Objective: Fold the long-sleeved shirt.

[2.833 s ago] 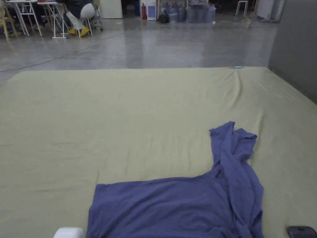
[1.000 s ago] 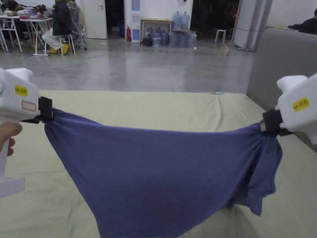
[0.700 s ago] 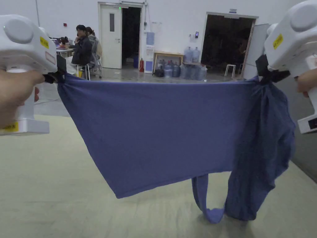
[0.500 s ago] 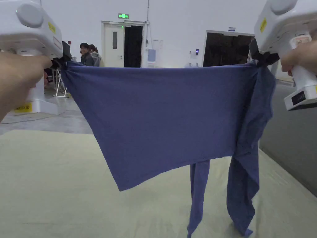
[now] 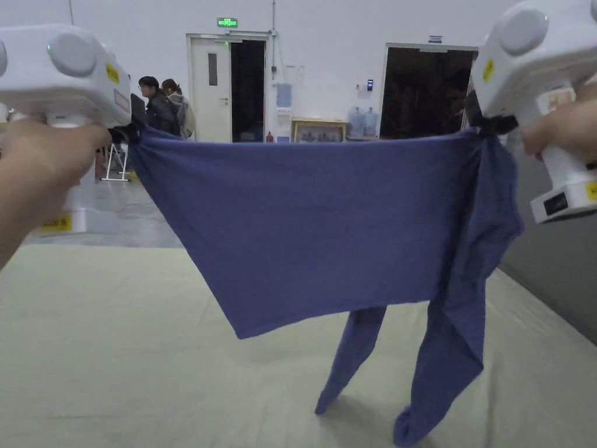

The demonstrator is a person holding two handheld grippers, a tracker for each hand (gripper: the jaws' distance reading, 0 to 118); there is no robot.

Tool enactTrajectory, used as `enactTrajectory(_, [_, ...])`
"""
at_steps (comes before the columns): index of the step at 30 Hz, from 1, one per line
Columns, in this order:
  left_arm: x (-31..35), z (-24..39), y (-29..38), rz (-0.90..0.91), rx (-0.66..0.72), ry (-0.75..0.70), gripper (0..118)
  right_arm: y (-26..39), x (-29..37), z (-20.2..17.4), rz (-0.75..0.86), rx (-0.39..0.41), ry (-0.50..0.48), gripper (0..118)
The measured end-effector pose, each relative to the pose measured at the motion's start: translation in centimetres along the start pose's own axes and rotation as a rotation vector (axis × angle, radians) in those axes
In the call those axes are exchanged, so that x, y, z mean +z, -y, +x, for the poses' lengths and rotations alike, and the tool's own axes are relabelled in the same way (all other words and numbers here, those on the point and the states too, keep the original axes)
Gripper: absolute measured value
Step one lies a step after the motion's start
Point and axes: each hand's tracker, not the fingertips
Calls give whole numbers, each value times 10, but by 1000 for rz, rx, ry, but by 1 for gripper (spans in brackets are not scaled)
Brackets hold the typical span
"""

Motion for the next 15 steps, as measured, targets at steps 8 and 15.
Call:
enactTrajectory(8, [-40, -32, 163, -307, -15, 12, 0, 203, -66, -45, -236, 55, -151, 0])
enactTrajectory(15, [6, -74, 292, -476, -29, 57, 0, 343, -28, -51, -319, 105, -281, 0])
